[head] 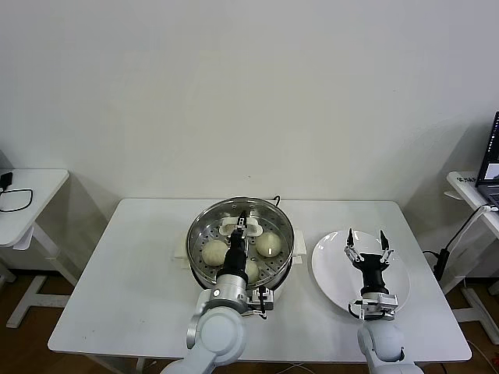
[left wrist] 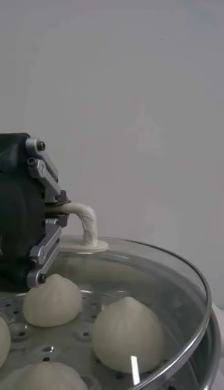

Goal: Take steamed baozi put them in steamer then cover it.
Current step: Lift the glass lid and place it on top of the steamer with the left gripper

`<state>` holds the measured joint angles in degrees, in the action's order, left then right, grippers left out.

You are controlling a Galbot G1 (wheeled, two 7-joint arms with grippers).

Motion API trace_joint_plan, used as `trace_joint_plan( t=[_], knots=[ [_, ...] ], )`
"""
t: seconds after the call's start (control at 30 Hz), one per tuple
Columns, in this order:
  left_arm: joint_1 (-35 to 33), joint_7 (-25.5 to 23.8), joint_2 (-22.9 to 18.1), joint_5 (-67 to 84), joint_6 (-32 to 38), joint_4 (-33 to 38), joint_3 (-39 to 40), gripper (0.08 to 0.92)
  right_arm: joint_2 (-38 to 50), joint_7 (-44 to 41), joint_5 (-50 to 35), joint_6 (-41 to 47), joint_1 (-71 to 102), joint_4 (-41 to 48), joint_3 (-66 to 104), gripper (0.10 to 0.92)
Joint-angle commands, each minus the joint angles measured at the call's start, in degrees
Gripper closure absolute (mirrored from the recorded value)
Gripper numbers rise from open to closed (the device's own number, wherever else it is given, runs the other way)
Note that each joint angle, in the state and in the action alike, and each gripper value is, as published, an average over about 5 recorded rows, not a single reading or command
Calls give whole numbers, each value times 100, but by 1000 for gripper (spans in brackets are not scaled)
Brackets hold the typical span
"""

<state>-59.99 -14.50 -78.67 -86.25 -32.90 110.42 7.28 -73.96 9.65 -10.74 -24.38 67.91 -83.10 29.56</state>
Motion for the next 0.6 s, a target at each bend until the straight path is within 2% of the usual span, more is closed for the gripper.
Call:
trace_joint_plan(
  t=[0.03,0.6],
  knots=[
    [4,-24,-33,-169,44,-79,19,812,7,0,1,1,-1,3,7,203],
    [2,5,-93,-303,128,-241,-23,812,15,2,-5,-9,-2,3,22,203]
  ],
)
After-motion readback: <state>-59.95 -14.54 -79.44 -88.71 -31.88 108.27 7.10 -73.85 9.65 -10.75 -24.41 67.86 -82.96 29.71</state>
